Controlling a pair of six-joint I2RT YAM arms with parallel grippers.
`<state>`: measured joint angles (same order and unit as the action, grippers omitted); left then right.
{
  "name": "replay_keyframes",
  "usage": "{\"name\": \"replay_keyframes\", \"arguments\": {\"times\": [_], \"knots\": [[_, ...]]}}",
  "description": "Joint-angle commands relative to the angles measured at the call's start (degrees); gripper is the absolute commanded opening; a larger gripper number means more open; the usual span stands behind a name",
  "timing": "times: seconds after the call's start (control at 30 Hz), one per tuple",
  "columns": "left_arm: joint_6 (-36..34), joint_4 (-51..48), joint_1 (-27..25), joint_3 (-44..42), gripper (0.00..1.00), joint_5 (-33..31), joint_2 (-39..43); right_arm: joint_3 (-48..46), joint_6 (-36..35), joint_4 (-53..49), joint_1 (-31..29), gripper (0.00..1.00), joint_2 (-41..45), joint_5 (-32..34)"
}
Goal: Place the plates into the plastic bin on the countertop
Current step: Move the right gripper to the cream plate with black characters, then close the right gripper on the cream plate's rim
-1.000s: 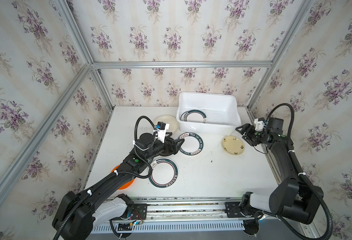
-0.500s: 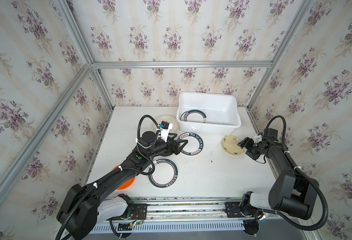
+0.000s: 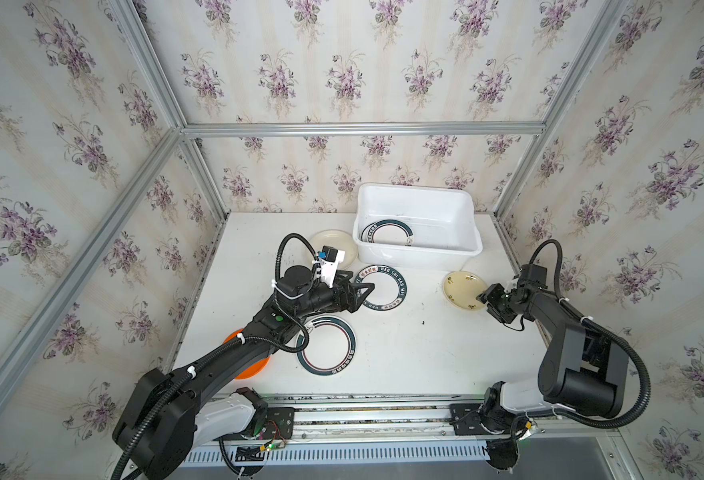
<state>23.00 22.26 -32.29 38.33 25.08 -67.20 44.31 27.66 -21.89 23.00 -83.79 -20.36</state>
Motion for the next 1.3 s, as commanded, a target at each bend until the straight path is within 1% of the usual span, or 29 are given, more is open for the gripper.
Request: {"name": "replay_keyframes", "arguments": {"times": [0.0, 0.17, 0.3, 0.47, 0.63, 0.77, 0.83, 0.93, 1.07, 1.27], "knots": [[0.0, 2.5, -0.1, -0.3, 1.0, 0.4, 0.4, -0.4, 1.7, 5.3, 0.0, 0.52, -1.6, 0.1], [0.0, 2.3, -0.1, -0.8, 1.0, 0.3, 0.7, -2.2, 2.9, 10.7, 0.0, 0.49, -3.3, 1.5], [0.1, 2.0, -0.1, -1.2, 1.0, -0.1, 1.1, -2.8, 4.5, 14.5, 0.1, 0.46, -4.7, 0.2], [0.1, 1.6, -0.1, -1.3, 1.0, -0.9, 1.3, -2.5, 5.9, 15.6, 0.1, 0.38, -6.7, 0.7], [0.1, 1.2, -0.1, -1.4, 1.0, -1.8, 1.5, -2.0, 5.8, 15.9, 0.1, 0.31, -8.5, -0.5], [0.4, 1.2, -0.1, -1.5, 1.0, -1.9, 1.5, -2.1, 6.2, 15.9, 0.1, 0.2, -9.6, -0.1], [0.5, 1.1, -0.1, -1.4, 1.0, -1.8, 1.5, -2.1, 5.8, 15.3, 0.1, 0.09, -9.9, 0.0], [0.3, 0.6, -0.1, -1.3, 1.0, -2.1, 1.8, -1.6, 4.4, 12.5, 0.1, 0.0, -9.1, 1.0], [0.3, 0.5, -0.1, -1.2, 1.0, -2.4, 1.9, -3.0, 3.9, 11.6, 0.1, 0.0, -6.3, 2.2], [0.5, 0.5, -0.1, -1.1, 1.0, -2.0, 1.5, -4.5, 4.5, 9.8, 0.1, 0.0, -1.9, 0.7]]}}
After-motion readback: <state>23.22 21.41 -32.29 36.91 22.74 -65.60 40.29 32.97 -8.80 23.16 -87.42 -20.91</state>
